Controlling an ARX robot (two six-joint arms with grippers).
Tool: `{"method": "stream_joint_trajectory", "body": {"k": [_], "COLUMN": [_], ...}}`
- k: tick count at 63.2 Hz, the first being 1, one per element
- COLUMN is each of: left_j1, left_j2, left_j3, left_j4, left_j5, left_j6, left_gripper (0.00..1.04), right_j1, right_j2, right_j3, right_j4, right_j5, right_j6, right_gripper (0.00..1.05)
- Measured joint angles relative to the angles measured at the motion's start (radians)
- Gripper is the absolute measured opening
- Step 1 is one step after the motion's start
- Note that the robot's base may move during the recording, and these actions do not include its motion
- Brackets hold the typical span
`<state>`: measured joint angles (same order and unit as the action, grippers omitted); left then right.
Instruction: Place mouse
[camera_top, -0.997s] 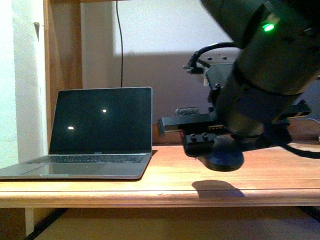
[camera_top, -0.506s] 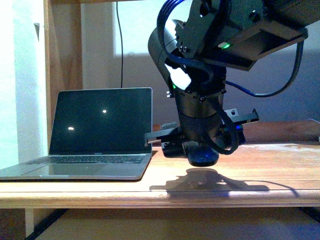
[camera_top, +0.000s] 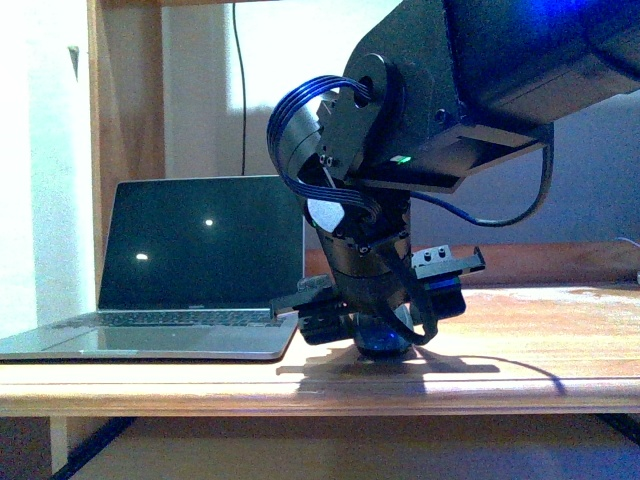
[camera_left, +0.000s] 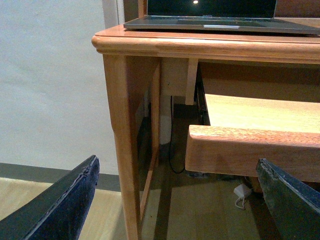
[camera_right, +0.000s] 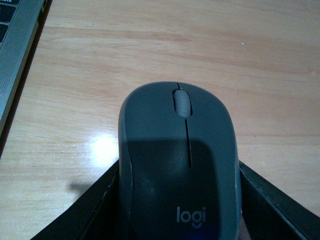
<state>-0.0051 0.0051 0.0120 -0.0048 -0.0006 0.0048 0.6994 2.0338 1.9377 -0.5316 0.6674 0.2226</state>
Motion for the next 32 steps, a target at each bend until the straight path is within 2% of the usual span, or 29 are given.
{"method": "stream_joint_trajectory", "body": {"k": [9, 15, 32], "left_j1": [0.000, 0.000, 0.000], "left_j2": [0.000, 0.000, 0.000], "left_j3": [0.000, 0.000, 0.000], "left_j4": [0.000, 0.000, 0.000], "left_j5": [0.000, 0.000, 0.000], "left_j6": [0.000, 0.000, 0.000], "left_gripper": [0.97, 0.97, 0.97], "right_j1": [-0.002, -0.010, -0.112], "right_j2": [0.000, -0.023, -0.380], "right_j3": [0.000, -0.011, -0.315], "right_j4": [0.054, 0.074, 0.211], "right_j5": [-0.008, -0.054, -0.379], "right_j6": [-0.001, -0.002, -0.071], "right_gripper": [0.99, 0.97, 0.97]}}
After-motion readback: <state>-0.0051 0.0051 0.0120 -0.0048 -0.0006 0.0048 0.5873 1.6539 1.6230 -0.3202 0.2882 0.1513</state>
